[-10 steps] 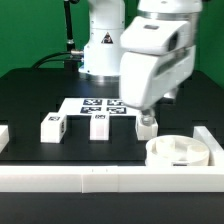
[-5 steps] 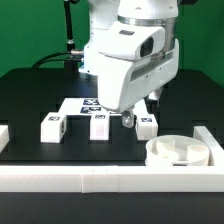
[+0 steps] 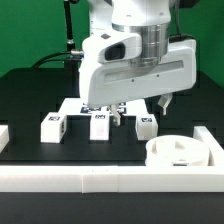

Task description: Assemble stool

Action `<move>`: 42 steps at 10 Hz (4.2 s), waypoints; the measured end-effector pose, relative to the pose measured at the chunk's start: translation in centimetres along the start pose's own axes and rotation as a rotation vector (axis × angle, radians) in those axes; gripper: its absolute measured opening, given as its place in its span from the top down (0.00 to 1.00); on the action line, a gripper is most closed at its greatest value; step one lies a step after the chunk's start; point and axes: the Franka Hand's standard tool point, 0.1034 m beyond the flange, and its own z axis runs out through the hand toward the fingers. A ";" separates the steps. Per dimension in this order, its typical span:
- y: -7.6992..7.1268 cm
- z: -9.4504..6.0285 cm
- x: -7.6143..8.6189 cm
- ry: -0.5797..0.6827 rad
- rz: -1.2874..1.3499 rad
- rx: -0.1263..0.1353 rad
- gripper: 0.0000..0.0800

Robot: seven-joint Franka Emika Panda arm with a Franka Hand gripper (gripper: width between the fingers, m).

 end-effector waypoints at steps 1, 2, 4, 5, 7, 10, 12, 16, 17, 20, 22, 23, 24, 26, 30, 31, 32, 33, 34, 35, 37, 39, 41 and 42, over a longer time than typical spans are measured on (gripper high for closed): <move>-0.4 0.3 -0.2 0.002 0.101 0.001 0.19; -0.6 0.5 -0.3 0.000 0.201 0.013 0.19; -1.0 0.5 -0.5 -0.024 0.335 0.032 0.19; -1.0 0.5 -0.6 -0.056 0.325 0.035 0.19; -1.2 0.9 -1.6 -0.161 0.314 0.044 0.19; -1.8 1.6 -1.5 -0.440 0.285 0.078 0.19; -1.9 2.1 -1.7 -0.636 0.271 0.103 0.19; -1.9 3.1 -3.0 -0.978 0.243 0.143 0.19; -2.0 3.4 -3.4 -1.031 0.237 0.147 0.19; -2.3 4.2 -3.2 -1.015 0.234 0.143 0.48; -2.2 4.3 -3.2 -1.015 0.234 0.143 0.58; -2.3 4.3 -3.2 -1.016 0.232 0.144 0.58; -2.3 4.2 -3.2 -1.015 0.229 0.146 0.58; -2.6 3.0 -2.7 -1.011 0.213 0.152 0.58; -5.8 -3.6 -0.1 -0.991 0.199 0.189 0.58; -5.8 -4.5 0.3 -0.947 0.197 0.187 0.58; -5.9 -4.1 0.3 -0.923 0.199 0.186 0.58; -5.9 -4.0 0.2 -0.928 0.199 0.186 0.58; -5.9 -4.0 0.4 -0.917 0.199 0.186 0.58; -5.8 -3.5 2.9 -0.763 0.205 0.183 0.58; -6.2 -5.5 2.8 -0.557 0.223 0.158 0.58; -6.2 -6.4 4.6 -0.396 0.230 0.143 0.58; -6.0 -6.4 4.7 -0.171 0.246 0.114 0.58; -6.0 -6.4 5.0 -0.090 0.249 0.105 0.58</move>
Offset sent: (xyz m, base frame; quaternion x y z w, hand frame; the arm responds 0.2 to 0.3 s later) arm 0.0000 0.0000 0.0000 0.0000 0.0000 0.2667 0.9638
